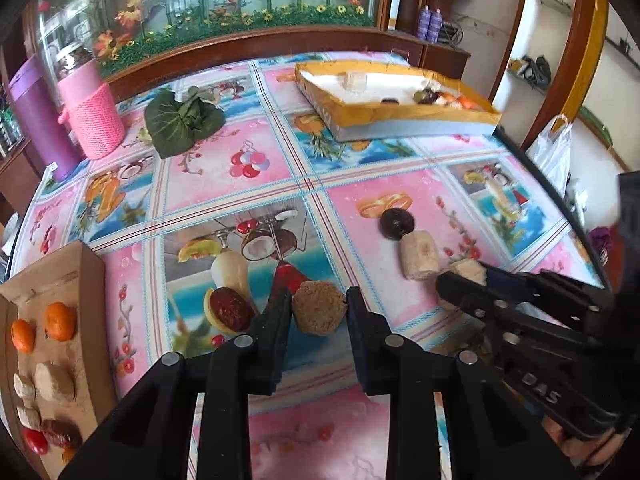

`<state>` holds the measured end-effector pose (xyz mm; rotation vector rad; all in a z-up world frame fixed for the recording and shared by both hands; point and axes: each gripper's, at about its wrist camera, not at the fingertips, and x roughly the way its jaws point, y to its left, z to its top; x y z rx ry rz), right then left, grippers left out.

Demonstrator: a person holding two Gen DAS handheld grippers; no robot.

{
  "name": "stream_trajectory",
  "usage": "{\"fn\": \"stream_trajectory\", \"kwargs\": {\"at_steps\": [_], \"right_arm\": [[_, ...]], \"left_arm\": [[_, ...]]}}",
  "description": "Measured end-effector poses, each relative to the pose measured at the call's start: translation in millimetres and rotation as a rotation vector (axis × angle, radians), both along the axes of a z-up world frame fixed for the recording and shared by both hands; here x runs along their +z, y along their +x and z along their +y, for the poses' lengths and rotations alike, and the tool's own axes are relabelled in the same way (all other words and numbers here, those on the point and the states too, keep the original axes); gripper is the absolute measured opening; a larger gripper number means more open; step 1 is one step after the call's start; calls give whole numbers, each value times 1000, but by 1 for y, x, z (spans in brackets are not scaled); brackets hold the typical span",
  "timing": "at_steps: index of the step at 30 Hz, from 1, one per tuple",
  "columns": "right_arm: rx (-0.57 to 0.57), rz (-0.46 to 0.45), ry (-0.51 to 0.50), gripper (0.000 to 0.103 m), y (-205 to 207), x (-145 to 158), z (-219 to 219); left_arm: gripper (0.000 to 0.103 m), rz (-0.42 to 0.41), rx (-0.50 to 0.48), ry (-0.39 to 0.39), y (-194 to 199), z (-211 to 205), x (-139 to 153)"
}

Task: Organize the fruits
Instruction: 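Grasp a round beige cake with the left gripper while the right grasps a cylindrical beige cake, then place both beige cakes in the cardboard tray and open both grippers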

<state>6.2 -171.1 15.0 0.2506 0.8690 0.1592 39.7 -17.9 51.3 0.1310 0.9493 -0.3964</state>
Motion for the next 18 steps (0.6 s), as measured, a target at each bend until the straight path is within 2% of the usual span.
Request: {"fn": "stream_trajectory", "kwargs": {"at_steps": [5,8,10,15,18], "right_arm": [[26,-74,51,28,-8,13,1],[49,-152,29,28,-18,26,9],[65,-173,25,28,-20,31,15],[100,-126,43,29,-28,32,30],[141,-135,40,29,-40,41,48]], "left_arm": [[26,-20,45,-112,-34,29,19],[26,-14,93,-156,-53,57,23],[27,-29,133,-150,-64,76,26],[27,-79,278,-111,-86,143,35],[27,-90,377,-95,-94,181,34]]}}
